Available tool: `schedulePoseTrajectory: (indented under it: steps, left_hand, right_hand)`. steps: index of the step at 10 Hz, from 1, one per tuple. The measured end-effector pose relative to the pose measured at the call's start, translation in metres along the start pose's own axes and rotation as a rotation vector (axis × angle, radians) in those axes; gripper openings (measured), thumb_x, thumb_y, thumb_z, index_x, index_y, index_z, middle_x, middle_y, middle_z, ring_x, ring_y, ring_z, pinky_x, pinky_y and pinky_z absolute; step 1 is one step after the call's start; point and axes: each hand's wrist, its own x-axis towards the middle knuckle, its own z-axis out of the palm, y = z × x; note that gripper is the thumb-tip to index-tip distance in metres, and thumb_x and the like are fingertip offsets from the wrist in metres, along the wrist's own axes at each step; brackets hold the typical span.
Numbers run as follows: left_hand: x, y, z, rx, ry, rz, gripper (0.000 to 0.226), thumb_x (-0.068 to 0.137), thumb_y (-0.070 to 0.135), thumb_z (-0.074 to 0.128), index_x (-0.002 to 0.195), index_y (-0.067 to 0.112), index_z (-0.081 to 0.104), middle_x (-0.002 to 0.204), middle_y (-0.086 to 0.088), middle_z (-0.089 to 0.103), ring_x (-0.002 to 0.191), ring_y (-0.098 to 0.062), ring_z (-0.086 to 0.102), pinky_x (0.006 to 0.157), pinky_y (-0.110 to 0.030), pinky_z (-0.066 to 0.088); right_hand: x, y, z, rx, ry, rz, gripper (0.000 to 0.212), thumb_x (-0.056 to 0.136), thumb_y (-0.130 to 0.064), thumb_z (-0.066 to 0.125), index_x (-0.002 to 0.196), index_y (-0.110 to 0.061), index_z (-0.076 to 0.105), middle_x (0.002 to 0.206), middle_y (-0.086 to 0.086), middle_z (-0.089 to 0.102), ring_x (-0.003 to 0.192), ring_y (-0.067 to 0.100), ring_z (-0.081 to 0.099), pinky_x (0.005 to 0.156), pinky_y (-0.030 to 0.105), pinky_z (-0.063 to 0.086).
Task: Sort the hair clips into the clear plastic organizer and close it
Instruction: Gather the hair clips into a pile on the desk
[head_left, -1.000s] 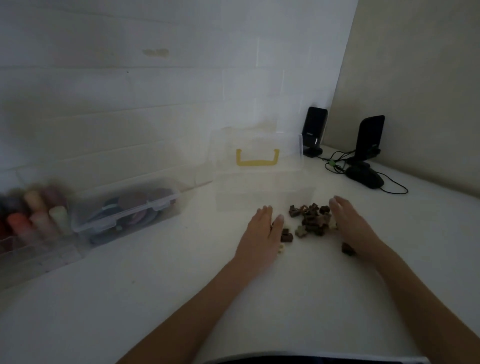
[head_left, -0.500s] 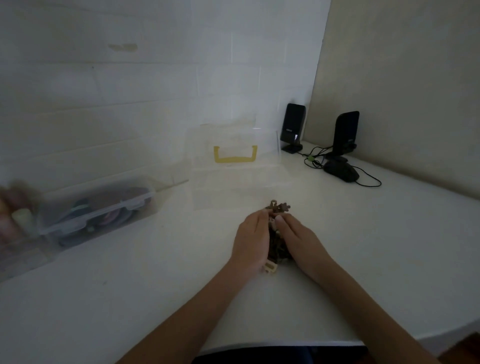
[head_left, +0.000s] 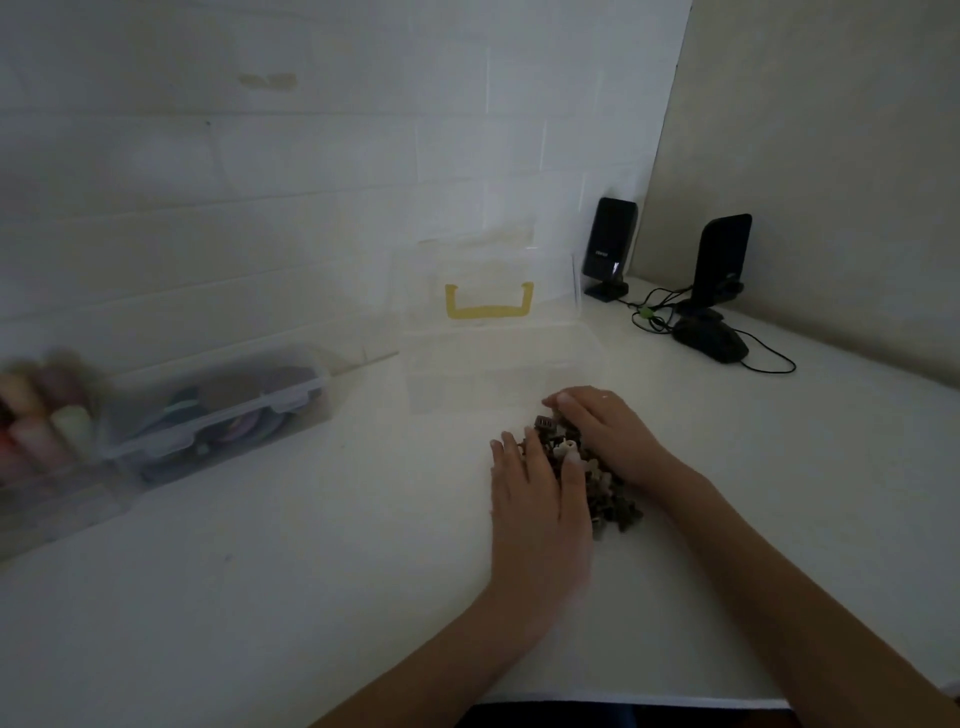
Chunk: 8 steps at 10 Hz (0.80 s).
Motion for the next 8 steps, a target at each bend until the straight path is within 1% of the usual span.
schedulePoseTrajectory:
  steps: [1, 2, 3, 4, 5, 6, 7, 8]
  left_hand:
    - [0.005, -0.004, -0.006, 0.171, -0.051, 0.042, 0.036, 0.086, 0.009, 0.037, 0.121, -0.002, 0.038, 0.115, -0.045, 0.053, 0.105, -0.065, 0.048, 0.077, -0.068, 0.045]
    - [0.005, -0.005, -0.008, 0.139, -0.039, 0.104, 0.034, 0.098, 0.01, 0.014, 0.119, -0.002, 0.039, 0.113, -0.045, 0.054, 0.104, -0.064, 0.05, 0.079, -0.068, 0.045]
    - [0.002, -0.007, -0.005, 0.144, 0.012, 0.144, 0.038, 0.099, 0.008, 0.008, 0.119, -0.002, 0.039, 0.112, -0.045, 0.054, 0.103, -0.065, 0.05, 0.079, -0.069, 0.044]
    - [0.0, 0.007, -0.011, 0.274, -0.025, 0.049, 0.058, 0.099, 0.036, 0.002, 0.135, 0.0, 0.031, 0.138, -0.038, 0.038, 0.128, -0.056, 0.035, 0.101, -0.064, 0.034]
    - [-0.003, 0.016, -0.015, 0.149, -0.097, -0.122, 0.102, 0.07, 0.07, -0.009, 0.15, 0.011, 0.012, 0.158, -0.016, 0.006, 0.146, -0.033, 0.002, 0.117, -0.044, 0.004]
    - [0.0, 0.019, -0.02, 0.03, -0.104, -0.183, 0.109, 0.065, 0.073, -0.012, 0.15, 0.01, 0.014, 0.158, -0.015, 0.007, 0.146, -0.031, 0.003, 0.116, -0.042, 0.004]
    - [-0.001, 0.018, -0.022, 0.116, -0.068, -0.153, 0.086, 0.083, 0.059, -0.002, 0.146, 0.006, 0.023, 0.154, -0.021, 0.02, 0.143, -0.038, 0.016, 0.115, -0.046, 0.013]
    - [0.005, 0.012, -0.02, 0.315, -0.063, -0.047, 0.069, 0.096, 0.042, -0.008, 0.138, 0.004, 0.031, 0.143, -0.037, 0.032, 0.133, -0.054, 0.029, 0.108, -0.06, 0.025]
  right_hand:
    - [-0.014, -0.011, 0.007, 0.095, -0.059, 0.004, 0.044, 0.096, -0.039, 0.033, 0.095, -0.011, 0.067, 0.094, -0.001, 0.066, 0.085, -0.001, 0.056, 0.078, 0.013, 0.039]
    - [-0.03, -0.015, 0.005, 0.217, -0.092, 0.049, 0.048, 0.094, -0.044, 0.03, 0.097, -0.018, 0.069, 0.098, -0.007, 0.069, 0.092, -0.001, 0.06, 0.085, 0.015, 0.043]
    - [-0.029, -0.011, -0.008, 0.251, 0.161, 0.11, 0.047, 0.094, -0.044, 0.027, 0.102, -0.026, 0.069, 0.108, -0.011, 0.066, 0.104, 0.0, 0.055, 0.09, 0.016, 0.037]
    - [-0.016, 0.002, -0.02, 0.064, 0.167, 0.125, 0.035, 0.099, -0.034, 0.033, 0.11, -0.022, 0.063, 0.112, -0.008, 0.062, 0.105, 0.005, 0.053, 0.088, 0.016, 0.038]
    - [-0.01, 0.016, -0.014, -0.102, -0.055, 0.077, 0.035, 0.098, -0.035, 0.037, 0.121, -0.019, 0.058, 0.13, -0.003, 0.054, 0.117, 0.006, 0.045, 0.103, 0.028, 0.035]
    - [-0.012, 0.006, -0.009, -0.054, -0.065, 0.051, 0.034, 0.098, -0.034, 0.038, 0.112, -0.014, 0.062, 0.125, -0.001, 0.056, 0.113, 0.007, 0.048, 0.097, 0.026, 0.035]
    - [-0.032, -0.01, -0.009, 0.059, -0.051, 0.036, 0.028, 0.099, -0.029, 0.037, 0.099, -0.017, 0.062, 0.102, -0.004, 0.061, 0.099, 0.005, 0.052, 0.086, 0.024, 0.039]
    - [-0.059, -0.016, -0.006, 0.154, 0.099, 0.085, 0.029, 0.097, -0.032, 0.038, 0.096, -0.018, 0.063, 0.099, -0.004, 0.061, 0.096, 0.003, 0.054, 0.084, 0.018, 0.039]
